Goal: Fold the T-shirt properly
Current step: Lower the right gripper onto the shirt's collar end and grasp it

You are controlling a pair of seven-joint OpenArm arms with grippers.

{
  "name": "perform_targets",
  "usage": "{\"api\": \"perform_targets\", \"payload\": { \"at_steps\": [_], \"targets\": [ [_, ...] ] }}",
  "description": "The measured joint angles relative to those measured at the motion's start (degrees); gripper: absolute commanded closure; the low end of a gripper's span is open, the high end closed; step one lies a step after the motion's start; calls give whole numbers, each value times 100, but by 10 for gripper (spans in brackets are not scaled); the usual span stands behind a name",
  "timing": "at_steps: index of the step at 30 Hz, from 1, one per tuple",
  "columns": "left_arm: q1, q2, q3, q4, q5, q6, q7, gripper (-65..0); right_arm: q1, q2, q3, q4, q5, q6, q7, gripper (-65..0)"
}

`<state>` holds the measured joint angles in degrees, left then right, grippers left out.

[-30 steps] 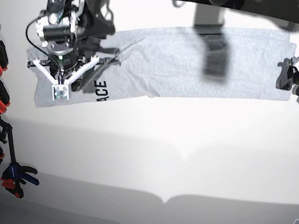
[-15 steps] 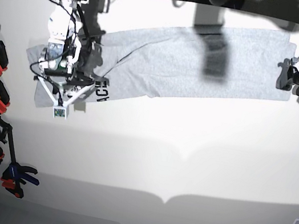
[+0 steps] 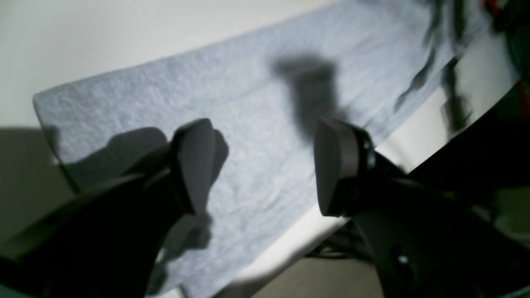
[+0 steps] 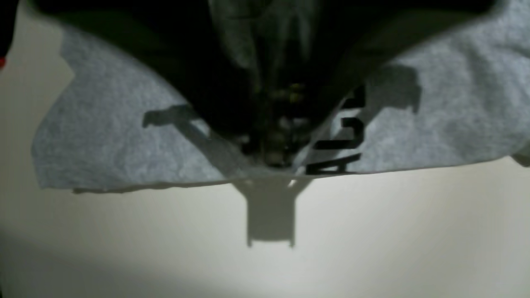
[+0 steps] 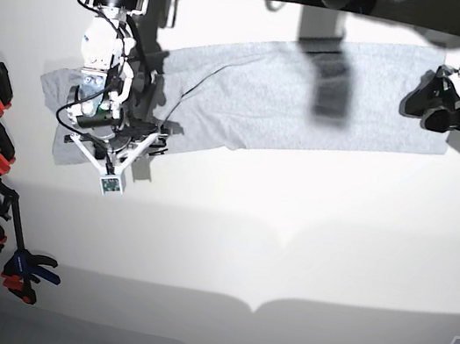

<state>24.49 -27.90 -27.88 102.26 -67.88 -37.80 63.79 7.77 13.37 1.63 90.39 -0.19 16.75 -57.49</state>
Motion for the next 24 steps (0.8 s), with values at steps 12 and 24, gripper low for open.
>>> {"api": "perform_targets", "payload": {
  "at_steps": [12,24],
  "targets": [
    [-22,979,256,0,291,-164,-706,-355,81,-2,2,605,37,-24,706,-261],
    [-57,1370,1384,-190,3652,551,-1681,-354,-1207,11,118,898,-31,0,1069,-261]
  ]
}}
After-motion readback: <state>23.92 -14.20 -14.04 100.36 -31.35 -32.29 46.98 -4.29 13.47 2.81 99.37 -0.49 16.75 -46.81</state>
